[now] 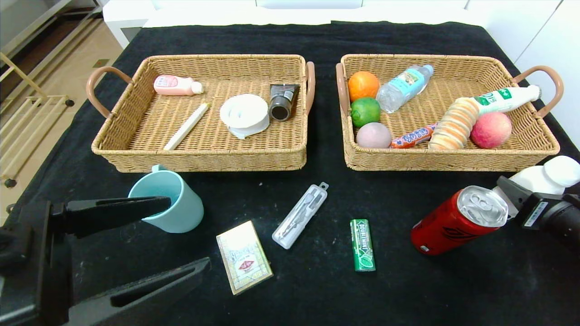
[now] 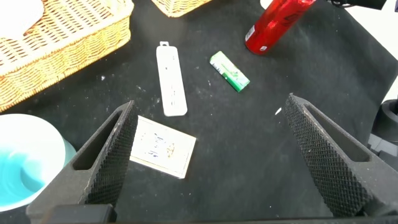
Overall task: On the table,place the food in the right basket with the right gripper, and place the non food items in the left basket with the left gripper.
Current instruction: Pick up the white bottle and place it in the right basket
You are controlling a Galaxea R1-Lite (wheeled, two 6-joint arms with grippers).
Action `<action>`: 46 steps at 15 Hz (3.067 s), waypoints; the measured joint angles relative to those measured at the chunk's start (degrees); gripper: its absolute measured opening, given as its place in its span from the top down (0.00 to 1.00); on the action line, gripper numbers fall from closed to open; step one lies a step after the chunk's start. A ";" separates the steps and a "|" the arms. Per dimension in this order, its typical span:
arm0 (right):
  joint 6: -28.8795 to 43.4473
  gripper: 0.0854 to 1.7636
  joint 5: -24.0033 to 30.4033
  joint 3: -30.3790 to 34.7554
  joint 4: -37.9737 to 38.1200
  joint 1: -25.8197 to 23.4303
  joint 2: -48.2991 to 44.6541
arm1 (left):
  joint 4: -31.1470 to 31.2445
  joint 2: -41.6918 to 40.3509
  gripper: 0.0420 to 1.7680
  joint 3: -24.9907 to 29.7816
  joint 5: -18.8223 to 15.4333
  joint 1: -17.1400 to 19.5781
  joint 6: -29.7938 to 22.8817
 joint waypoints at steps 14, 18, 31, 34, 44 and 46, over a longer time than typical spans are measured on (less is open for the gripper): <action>-0.71 0.50 0.72 -13.30 26.47 1.40 -12.84 | 0.22 0.00 0.03 0.05 -0.05 -0.02 0.02; -0.77 0.50 0.94 -24.71 31.81 1.65 -12.97 | 0.15 -0.11 0.03 0.05 -0.02 0.00 -0.01; -0.82 0.50 0.67 -45.53 31.61 9.86 3.67 | 0.37 0.28 0.03 0.27 -0.05 -0.02 0.00; -0.82 0.50 0.72 -50.14 31.61 11.87 8.34 | 0.52 0.39 0.03 0.35 -0.07 -0.02 0.02; -1.38 0.50 0.83 -55.76 31.65 12.97 16.68 | 0.52 0.50 0.03 0.44 -0.05 0.00 0.00; -1.67 0.50 0.94 -57.14 31.74 12.84 17.68 | 0.54 0.63 0.03 0.46 -0.05 -0.02 0.00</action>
